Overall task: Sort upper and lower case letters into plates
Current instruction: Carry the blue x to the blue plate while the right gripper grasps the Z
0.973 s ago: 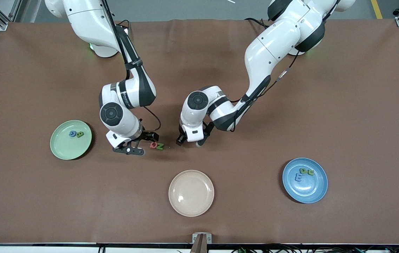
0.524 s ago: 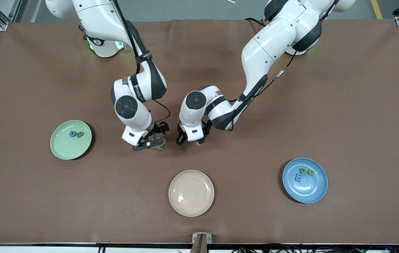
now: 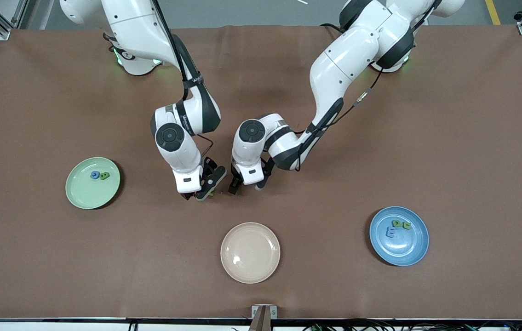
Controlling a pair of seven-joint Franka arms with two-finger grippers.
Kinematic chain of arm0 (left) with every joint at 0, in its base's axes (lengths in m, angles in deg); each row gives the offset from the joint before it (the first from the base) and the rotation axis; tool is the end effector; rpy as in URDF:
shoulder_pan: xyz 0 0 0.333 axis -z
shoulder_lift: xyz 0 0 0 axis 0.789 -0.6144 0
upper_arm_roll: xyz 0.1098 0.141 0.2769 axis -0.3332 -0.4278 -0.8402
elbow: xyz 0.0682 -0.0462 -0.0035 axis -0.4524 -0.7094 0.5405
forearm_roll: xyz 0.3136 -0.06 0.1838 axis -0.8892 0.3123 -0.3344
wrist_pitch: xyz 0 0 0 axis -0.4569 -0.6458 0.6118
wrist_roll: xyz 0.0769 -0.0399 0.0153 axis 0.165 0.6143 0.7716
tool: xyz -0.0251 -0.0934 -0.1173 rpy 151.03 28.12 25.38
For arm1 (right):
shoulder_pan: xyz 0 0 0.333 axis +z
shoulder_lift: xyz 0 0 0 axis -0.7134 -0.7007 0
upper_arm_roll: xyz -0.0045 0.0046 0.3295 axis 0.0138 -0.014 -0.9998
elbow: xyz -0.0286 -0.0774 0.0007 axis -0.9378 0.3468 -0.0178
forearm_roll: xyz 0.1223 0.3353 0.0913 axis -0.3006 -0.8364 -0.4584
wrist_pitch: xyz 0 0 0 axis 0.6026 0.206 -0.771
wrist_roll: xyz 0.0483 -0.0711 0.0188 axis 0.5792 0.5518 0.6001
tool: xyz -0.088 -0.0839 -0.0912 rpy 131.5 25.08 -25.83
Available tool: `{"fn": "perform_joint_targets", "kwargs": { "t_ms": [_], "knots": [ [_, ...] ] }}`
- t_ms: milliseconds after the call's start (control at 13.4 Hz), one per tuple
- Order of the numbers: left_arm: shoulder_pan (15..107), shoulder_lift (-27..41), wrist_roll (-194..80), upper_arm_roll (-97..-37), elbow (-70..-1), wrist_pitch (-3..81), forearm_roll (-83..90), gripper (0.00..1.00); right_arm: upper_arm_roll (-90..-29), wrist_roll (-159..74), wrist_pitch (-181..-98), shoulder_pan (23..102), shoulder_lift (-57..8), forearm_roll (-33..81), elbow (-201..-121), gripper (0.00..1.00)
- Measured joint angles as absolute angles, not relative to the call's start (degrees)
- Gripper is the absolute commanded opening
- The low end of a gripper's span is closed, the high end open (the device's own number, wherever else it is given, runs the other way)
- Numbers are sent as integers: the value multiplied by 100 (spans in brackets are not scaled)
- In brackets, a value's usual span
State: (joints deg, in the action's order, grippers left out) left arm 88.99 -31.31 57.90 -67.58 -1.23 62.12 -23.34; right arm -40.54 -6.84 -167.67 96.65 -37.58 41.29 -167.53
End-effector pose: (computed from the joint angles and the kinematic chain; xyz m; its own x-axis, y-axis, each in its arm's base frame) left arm 0.5204 -0.5877 0.1297 0.4145 0.8977 -0.1494 0.9036 -0.3865 0.1845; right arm 0.5684 0.3138 0.1998 0.5434 0.8365 0.0709 0.8331 -0.5477 0.0771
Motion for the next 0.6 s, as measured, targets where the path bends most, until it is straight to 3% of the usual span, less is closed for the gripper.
{"fn": "perform_joint_targets", "kwargs": {
  "t_ms": [599],
  "knots": [
    [8366, -2724, 5474, -6842, 24, 5441, -2313, 0, -4066, -49, -16876, 9569, -4168, 4128, -16284, 97]
  ]
}}
